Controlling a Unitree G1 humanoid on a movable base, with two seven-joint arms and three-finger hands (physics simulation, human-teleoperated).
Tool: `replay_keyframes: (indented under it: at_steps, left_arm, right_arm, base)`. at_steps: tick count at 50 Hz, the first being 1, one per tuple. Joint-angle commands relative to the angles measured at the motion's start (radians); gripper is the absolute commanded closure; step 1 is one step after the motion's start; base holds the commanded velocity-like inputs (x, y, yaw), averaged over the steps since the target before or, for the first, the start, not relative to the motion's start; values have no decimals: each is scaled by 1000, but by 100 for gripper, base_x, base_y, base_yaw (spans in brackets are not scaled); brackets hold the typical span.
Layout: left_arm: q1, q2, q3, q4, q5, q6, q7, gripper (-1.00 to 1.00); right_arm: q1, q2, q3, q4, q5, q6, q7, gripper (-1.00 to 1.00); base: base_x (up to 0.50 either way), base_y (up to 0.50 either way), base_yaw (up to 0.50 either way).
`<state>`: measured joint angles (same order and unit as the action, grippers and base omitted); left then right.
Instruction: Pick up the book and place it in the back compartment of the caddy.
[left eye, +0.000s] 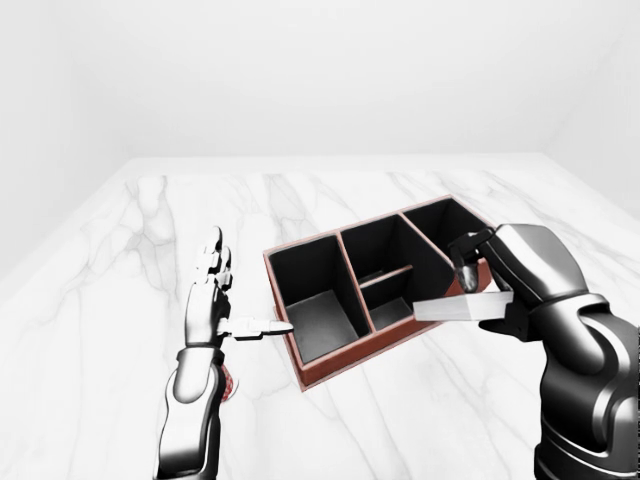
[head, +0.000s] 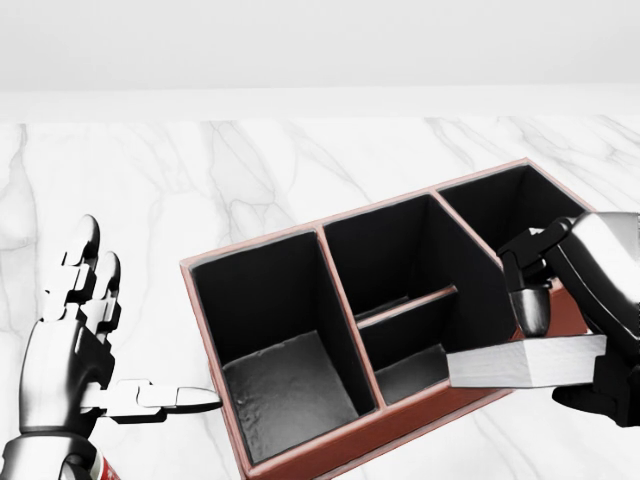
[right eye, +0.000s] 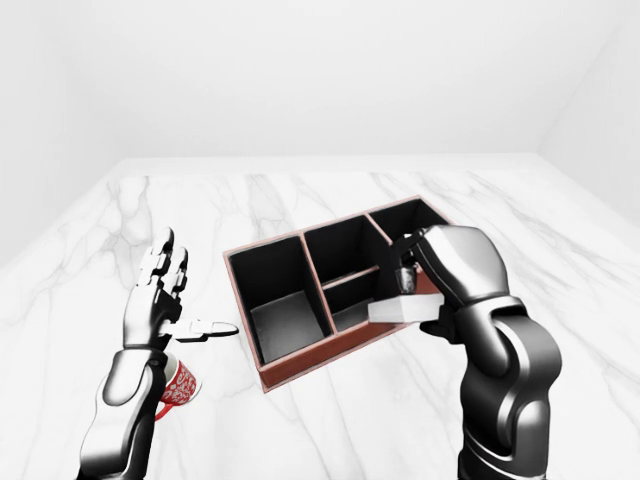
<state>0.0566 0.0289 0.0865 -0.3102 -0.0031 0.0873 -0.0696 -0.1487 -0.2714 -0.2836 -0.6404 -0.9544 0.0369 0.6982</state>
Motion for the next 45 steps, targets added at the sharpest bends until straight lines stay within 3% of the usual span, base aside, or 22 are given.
replay_keyframes:
  at_steps: [1,19,32,45]
  left_arm:
    - [1,0,-1,2,0,0,0,-100]
    - [-3,0,0,1,-3,0,-1,-100]
    - [2,-1,-2,-5,-2,0,-3,-100]
    - [0,-1,-2,-1,-1,0,-2,-100]
  right_arm:
    - [-60,19,64,-26,-35,25,0,100]
    - [-134,42,136,26,-84,44,0,100]
    - [-148,62,172,84,-114,25,0,100]
    - [-190,73,196,163,-133,27,0,100]
  base:
    - [0,0,0]
    - [0,0,0]
    - [0,0,0]
    - [0,0,0]
